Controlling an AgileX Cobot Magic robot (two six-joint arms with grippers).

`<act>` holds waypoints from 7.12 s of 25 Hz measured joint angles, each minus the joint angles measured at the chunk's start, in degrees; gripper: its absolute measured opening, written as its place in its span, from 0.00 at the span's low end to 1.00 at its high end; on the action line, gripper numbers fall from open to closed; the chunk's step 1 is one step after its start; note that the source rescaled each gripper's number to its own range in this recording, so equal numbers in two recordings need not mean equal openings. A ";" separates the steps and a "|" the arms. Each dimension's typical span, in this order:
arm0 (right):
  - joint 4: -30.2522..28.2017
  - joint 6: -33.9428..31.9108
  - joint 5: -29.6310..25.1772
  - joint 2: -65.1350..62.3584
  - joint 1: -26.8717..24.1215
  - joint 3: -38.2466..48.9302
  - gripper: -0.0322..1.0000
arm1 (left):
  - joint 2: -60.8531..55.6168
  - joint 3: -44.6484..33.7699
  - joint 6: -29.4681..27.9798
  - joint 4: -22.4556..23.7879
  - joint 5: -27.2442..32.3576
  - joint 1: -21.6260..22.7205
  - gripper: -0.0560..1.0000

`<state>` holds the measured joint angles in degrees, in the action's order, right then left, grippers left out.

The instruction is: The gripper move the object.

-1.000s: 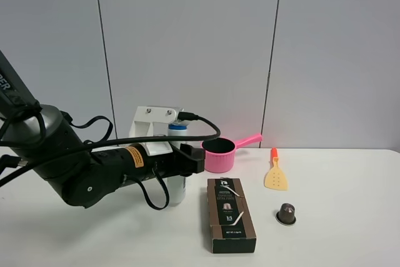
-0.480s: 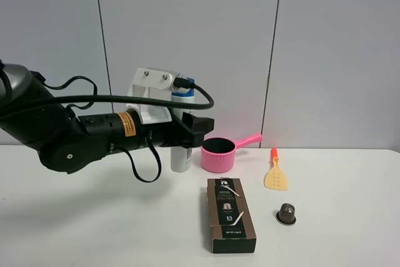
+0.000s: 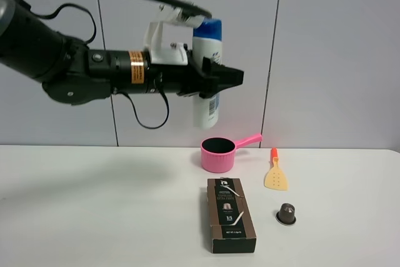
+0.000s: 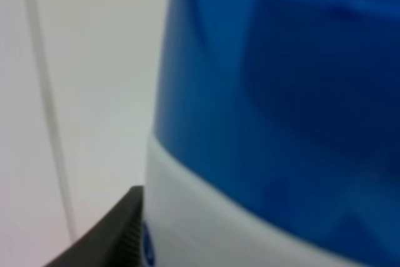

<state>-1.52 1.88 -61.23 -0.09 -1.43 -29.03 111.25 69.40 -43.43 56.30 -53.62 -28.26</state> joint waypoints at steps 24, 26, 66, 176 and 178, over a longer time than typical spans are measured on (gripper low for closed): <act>0.00 0.00 0.00 0.00 0.00 0.00 1.00 | 25.17 40.64 -25.86 16.79 -5.85 -10.38 0.30; 0.00 0.00 0.00 0.00 0.00 0.00 1.00 | 27.22 42.69 -25.86 15.60 -5.96 -10.63 0.30; 0.00 0.00 0.00 0.00 0.00 0.00 1.00 | 44.77 47.71 -2.55 5.34 -12.24 -9.65 0.07; 0.00 0.00 0.00 0.00 0.00 0.00 1.00 | 6.93 40.48 -23.77 19.25 23.31 -3.75 0.82; 0.00 0.00 0.00 0.00 0.00 0.00 1.00 | 3.41 36.47 -19.94 17.11 32.63 -2.77 0.82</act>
<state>-1.52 1.88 -61.23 -0.09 -1.43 -29.03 114.65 105.87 -63.37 73.41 -20.99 -31.03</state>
